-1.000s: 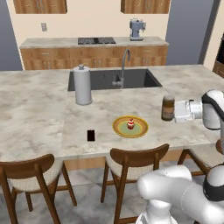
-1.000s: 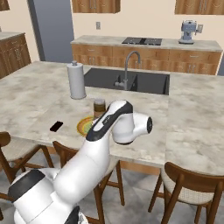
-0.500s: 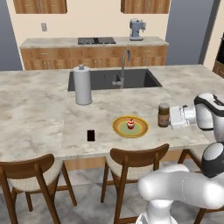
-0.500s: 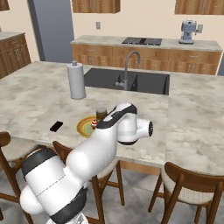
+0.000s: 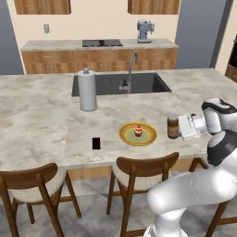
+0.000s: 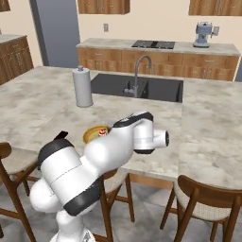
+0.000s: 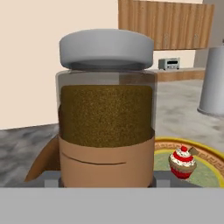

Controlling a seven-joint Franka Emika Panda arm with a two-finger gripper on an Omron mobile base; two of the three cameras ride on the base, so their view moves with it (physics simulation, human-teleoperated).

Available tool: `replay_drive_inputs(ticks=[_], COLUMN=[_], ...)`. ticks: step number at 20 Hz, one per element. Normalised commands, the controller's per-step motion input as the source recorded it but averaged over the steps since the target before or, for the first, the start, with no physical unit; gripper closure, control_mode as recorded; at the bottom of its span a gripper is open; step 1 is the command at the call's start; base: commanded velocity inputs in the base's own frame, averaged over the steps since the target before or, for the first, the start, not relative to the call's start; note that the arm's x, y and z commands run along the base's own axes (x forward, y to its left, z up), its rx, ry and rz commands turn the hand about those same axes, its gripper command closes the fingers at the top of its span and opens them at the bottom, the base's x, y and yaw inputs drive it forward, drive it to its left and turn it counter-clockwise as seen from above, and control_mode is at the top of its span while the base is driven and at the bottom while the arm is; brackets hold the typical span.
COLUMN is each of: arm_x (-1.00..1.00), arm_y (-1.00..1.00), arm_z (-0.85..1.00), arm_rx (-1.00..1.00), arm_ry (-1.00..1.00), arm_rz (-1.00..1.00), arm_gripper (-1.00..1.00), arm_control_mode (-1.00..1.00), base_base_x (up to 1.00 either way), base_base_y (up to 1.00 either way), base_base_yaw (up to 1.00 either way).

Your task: Take the cinnamon bottle from the cabinet and place it on the dining table, next to the plate with the cupcake. Then take the chocolate from the dining counter and place it on the cupcake plate.

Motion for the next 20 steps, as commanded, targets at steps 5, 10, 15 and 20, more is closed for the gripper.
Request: replay_drive_inputs(ticks=[5,10,15,20], arm_x=[0.3,0.26,0.21,0.28], arm_y=[-0.13,-0.13,-0.15,-0.25], arm_z=[-0.26,-0.32,-0.32,-0.23], arm_rx=[0.0,0.0,0.02,0.17], arm_ry=[0.0,-0.04,-0.08,0.0], arm_rz=[0.0,0.01,0.05,0.09], arm_gripper=[1.0,1.0,1.0,1.0], arm_control_mode=[-1.0,-1.0,-1.0,-1.0], base_base_x=[0.0,0.0,0.0,0.0], base_base_y=[0.0,0.0,0.0,0.0], base_base_yaw=[0.0,0.0,0.0,0.0])
